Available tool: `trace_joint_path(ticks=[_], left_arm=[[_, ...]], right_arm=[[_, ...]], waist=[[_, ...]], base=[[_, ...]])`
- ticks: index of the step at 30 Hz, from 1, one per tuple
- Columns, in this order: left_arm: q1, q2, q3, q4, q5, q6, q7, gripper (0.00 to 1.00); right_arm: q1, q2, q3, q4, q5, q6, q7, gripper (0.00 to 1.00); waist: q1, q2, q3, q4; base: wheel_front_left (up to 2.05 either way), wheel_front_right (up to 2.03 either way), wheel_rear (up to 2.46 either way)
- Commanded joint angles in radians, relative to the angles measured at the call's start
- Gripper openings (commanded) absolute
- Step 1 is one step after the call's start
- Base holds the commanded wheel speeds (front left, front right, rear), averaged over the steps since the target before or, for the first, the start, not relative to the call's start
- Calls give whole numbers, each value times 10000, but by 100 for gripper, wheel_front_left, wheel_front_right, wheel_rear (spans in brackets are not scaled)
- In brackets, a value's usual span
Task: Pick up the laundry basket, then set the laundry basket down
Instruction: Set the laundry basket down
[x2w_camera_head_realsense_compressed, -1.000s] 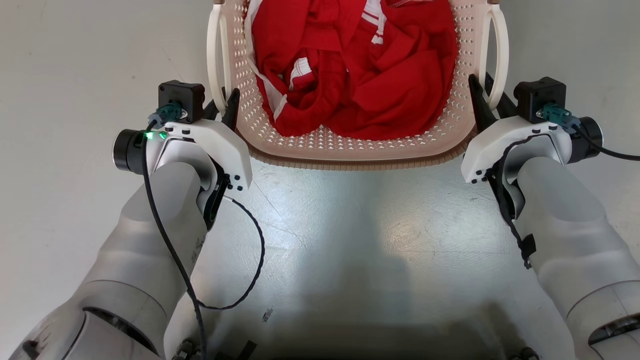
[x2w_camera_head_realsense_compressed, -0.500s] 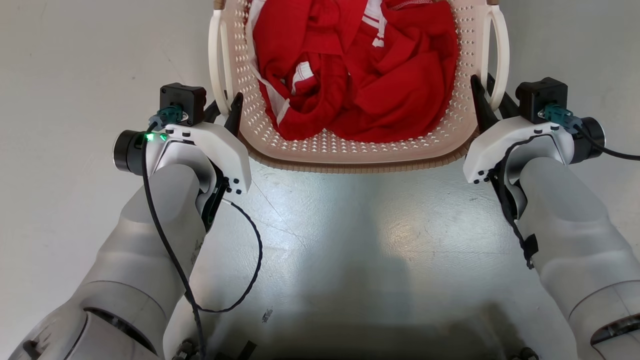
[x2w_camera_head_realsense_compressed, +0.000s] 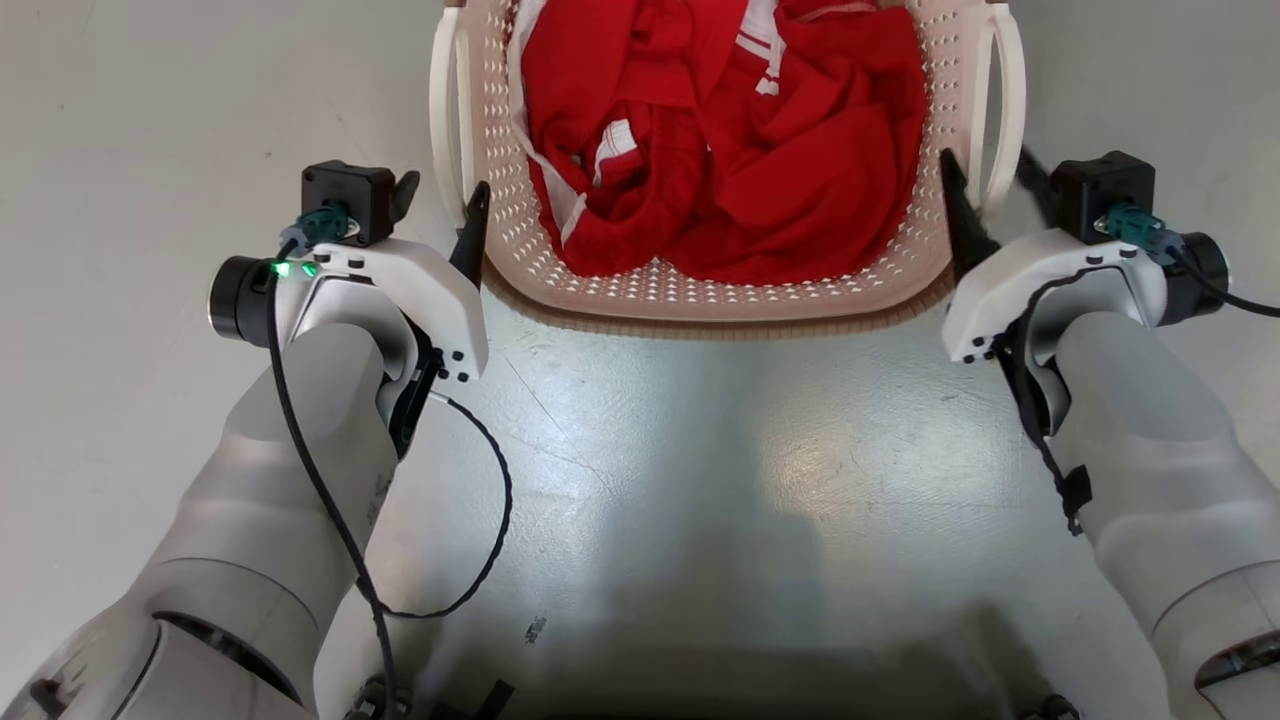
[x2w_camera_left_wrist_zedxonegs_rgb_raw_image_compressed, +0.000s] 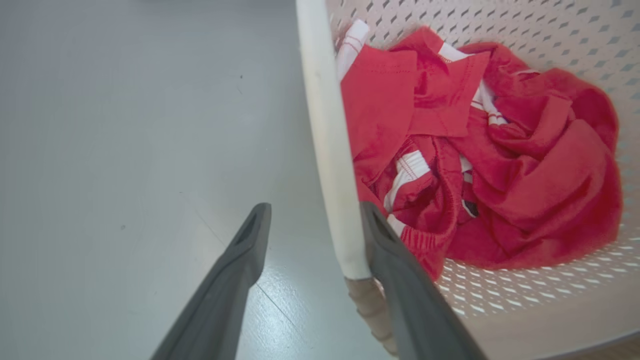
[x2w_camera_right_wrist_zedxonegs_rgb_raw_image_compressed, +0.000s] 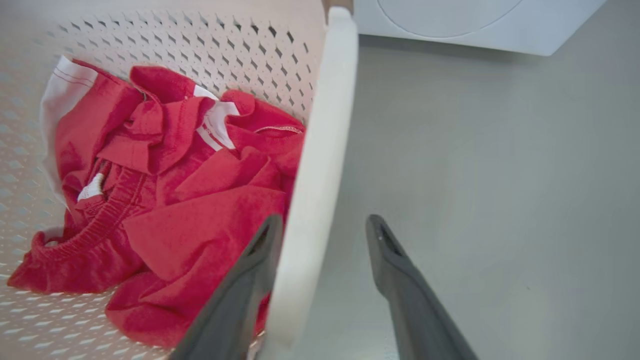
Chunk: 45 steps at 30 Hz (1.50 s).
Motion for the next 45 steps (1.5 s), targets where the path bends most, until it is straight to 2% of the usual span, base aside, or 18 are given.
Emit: trace_joint_path(ticks=[1, 9, 24, 31, 38, 45], left_arm=[[3, 397, 113, -15, -25, 21, -91, 89], [6, 390, 108, -73, -30, 18, -91, 87], [125, 372, 170, -407, -58, 16, -91, 87], [180, 375, 289, -563, -72, 16, -91, 93], [405, 464, 707, -981, 68, 87, -91, 100], [1151, 620, 1508, -1893, 425, 365, -91, 100]], right_arm=[[475, 84, 163, -38, 114, -25, -122, 100], [445, 84, 313, -68, 259, -25, -122, 100], [446, 84, 604, -224, 509, -25, -122, 100], [465, 84, 693, -524, 576, -25, -122, 100], [688, 84, 581, -938, 431, -25, -122, 100], [1321, 84, 334, -1666, 88, -25, -122, 100]], waist=[[0, 0, 8, 8], [0, 0, 34, 6], [0, 0, -63, 36], [0, 0, -151, 28], [0, 0, -598, -6], [0, 0, -1576, -69]], base=[[0, 0, 0], [0, 0, 0], [0, 0, 0], [0, 0, 0], [0, 0, 0], [0, 0, 0]])
